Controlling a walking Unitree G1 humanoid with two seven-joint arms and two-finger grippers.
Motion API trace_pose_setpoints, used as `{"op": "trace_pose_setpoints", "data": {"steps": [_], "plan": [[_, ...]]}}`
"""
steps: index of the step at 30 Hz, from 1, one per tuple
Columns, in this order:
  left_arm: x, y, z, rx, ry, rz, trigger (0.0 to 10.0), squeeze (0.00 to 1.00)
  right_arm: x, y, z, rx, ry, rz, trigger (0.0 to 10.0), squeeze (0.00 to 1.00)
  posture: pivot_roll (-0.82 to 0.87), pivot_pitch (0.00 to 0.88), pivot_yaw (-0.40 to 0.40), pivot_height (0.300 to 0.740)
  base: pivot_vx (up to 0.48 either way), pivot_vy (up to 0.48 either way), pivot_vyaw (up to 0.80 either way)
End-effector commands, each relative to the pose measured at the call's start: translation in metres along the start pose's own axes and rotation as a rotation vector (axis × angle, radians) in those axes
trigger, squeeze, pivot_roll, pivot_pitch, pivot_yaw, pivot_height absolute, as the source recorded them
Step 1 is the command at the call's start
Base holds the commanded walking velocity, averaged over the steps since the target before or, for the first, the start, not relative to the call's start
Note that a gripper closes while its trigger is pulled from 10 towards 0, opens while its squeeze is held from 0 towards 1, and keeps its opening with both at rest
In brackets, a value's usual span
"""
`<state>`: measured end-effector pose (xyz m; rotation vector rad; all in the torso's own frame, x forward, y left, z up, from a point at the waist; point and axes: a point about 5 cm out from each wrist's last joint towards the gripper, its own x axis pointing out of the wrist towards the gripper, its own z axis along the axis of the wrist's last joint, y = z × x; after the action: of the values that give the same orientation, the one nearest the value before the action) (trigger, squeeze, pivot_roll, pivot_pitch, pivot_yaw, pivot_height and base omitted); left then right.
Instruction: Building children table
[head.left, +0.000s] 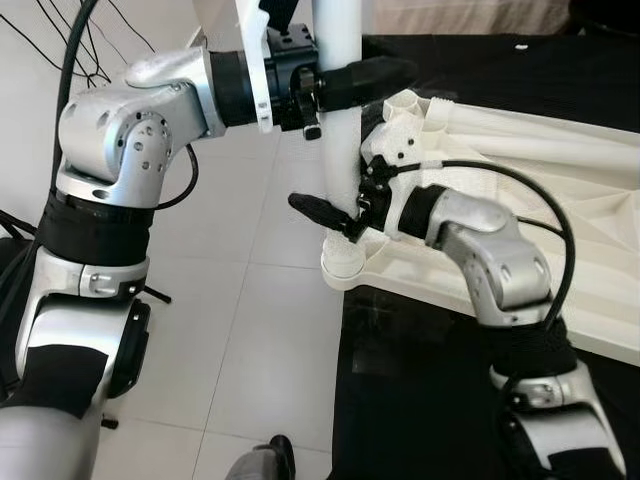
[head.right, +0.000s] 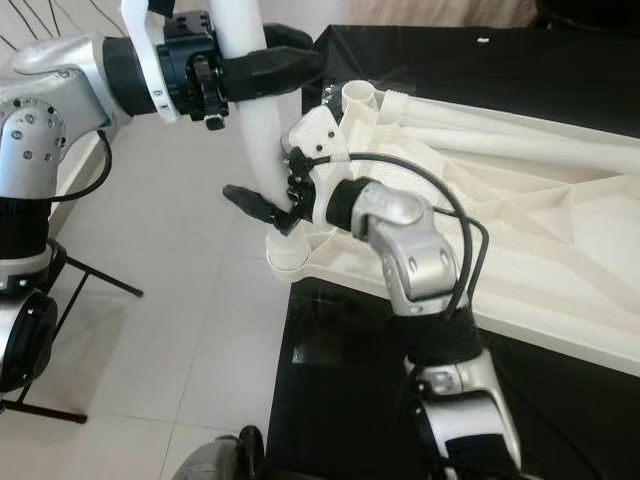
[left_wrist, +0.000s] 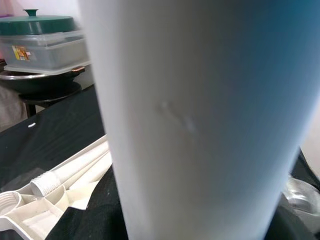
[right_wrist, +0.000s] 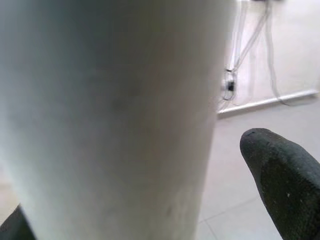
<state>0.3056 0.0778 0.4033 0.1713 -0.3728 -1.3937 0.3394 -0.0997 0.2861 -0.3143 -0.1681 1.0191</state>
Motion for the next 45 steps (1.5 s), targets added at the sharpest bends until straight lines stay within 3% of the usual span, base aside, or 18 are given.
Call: {"op": "trace_pose_setpoints", "data": {"steps": [1, 2, 9, 10, 17, 23, 34, 35, 36, 37, 38, 39, 40, 42, 43, 44, 45], "plan": [[0.014, -0.013, 0.004, 0.037, 0.013, -0.131, 0.0, 0.0, 0.003, -0.005, -0.005, 0.017, 0.018, 0.056, 10.0, 0.12, 0.13, 0.254, 0.063, 0.74, 0.0, 0.0, 0.0], [0.016, -0.014, 0.003, 0.037, 0.016, -0.144, 0.0, 0.0, 0.006, -0.005, -0.004, 0.03, 0.009, 0.133, 10.0, 0.0, 0.14, 0.251, 0.07, 0.74, 0.0, 0.0, 0.0], [0.026, -0.014, 0.0, 0.037, 0.03, -0.19, 0.0, 0.0, 0.016, -0.006, 0.0, 0.076, -0.017, 0.33, 10.0, 0.0, 0.14, 0.251, 0.079, 0.74, 0.0, 0.0, 0.0], [0.03, -0.015, -0.002, 0.038, 0.033, -0.202, 0.0, 0.0, 0.019, -0.007, -0.001, 0.085, -0.01, 0.362, 0.0, 0.0, 0.14, 0.252, 0.083, 0.74, 0.0, 0.0, 0.0], [0.04, -0.017, -0.005, 0.037, 0.032, -0.224, 0.0, 0.0, 0.025, -0.006, -0.003, 0.082, 0.019, 0.415, 0.0, 0.0, 0.13, 0.257, 0.085, 0.74, 0.0, 0.0, 0.0], [0.043, -0.022, -0.002, 0.043, 0.025, -0.235, 0.0, 0.0, 0.023, -0.012, -0.009, 0.099, 0.043, 0.375, 0.0, 0.0, 0.13, 0.259, 0.082, 0.74, 0.0, 0.0, 0.0], [0.043, -0.018, -0.001, 0.058, 0.016, -0.227, 0.0, 0.0, 0.019, -0.016, -0.016, 0.123, 0.061, 0.303, 0.0, 0.0, 0.12, 0.26, 0.081, 0.74, 0.0, 0.0, 0.0], [0.043, -0.017, -0.001, 0.067, 0.015, -0.216, 2.3, 0.0, 0.017, -0.017, -0.018, 0.127, 0.07, 0.279, 0.0, 0.0, 0.12, 0.26, 0.081, 0.74, 0.0, 0.0, 0.0], [0.042, -0.015, -0.002, 0.054, 0.005, -0.196, 10.0, 0.01, 0.016, -0.018, -0.02, 0.134, 0.08, 0.24, 0.0, 0.0, 0.12, 0.26, 0.08, 0.74, 0.0, 0.0, 0.0], [0.042, -0.015, -0.002, 0.054, 0.005, -0.196, 10.0, 0.01, 0.016, -0.018, -0.02, 0.134, 0.08, 0.24, 0.0, 0.0, 0.12, 0.26, 0.08, 0.74, 0.0, 0.0, 0.0], [0.041, -0.013, -0.002, 0.048, 0.0, -0.192, 10.0, 1.0, 0.014, -0.02, -0.023, 0.143, 0.089, 0.179, 0.0, 0.0, 0.12, 0.263, 0.075, 0.74, 0.0, 0.0, 0.0], [0.041, -0.013, -0.002, 0.048, 0.0, -0.192, 10.0, 1.0, 0.014, -0.02, -0.023, 0.143, 0.089, 0.179, 0.0, 0.0, 0.12, 0.263, 0.075, 0.74, 0.0, 0.0, 0.0], [0.04, -0.01, -0.002, 0.042, -0.007, -0.167, 10.0, 1.0, 0.01, -0.021, -0.028, 0.141, 0.115, 0.081, 0.0, 0.0, 0.11, 0.266, 0.069, 0.74, 0.0, 0.0, 0.0], [0.04, -0.01, -0.002, 0.042, -0.007, -0.167, 10.0, 1.0, 0.01, -0.021, -0.028, 0.141, 0.115, 0.081, 0.0, 0.0, 0.11, 0.266, 0.069, 0.74, 0.0, 0.0, 0.0], [0.04, -0.006, -0.001, 0.037, -0.007, -0.138, 10.0, 1.0, 0.007, -0.019, -0.034, 0.145, 0.14, -0.039, 0.0, 0.0, 0.12, 0.272, 0.056, 0.74, 0.0, 0.0, 0.0], [0.039, -0.001, 0.0, 0.023, -0.004, -0.123, 10.0, 0.0, -0.006, 0.0, -0.051, 0.145, 0.184, -0.424, 0.0, 0.0, 0.13, 0.276, 0.053, 0.74, 0.0, 0.0, 0.0], [0.039, -0.001, 0.0, 0.023, -0.004, -0.123, 10.0, 0.0, -0.006, 0.0, -0.051, 0.145, 0.184, -0.424, 0.0, 0.0, 0.13, 0.276, 0.053, 0.74, 0.0, 0.0, 0.0]]}}
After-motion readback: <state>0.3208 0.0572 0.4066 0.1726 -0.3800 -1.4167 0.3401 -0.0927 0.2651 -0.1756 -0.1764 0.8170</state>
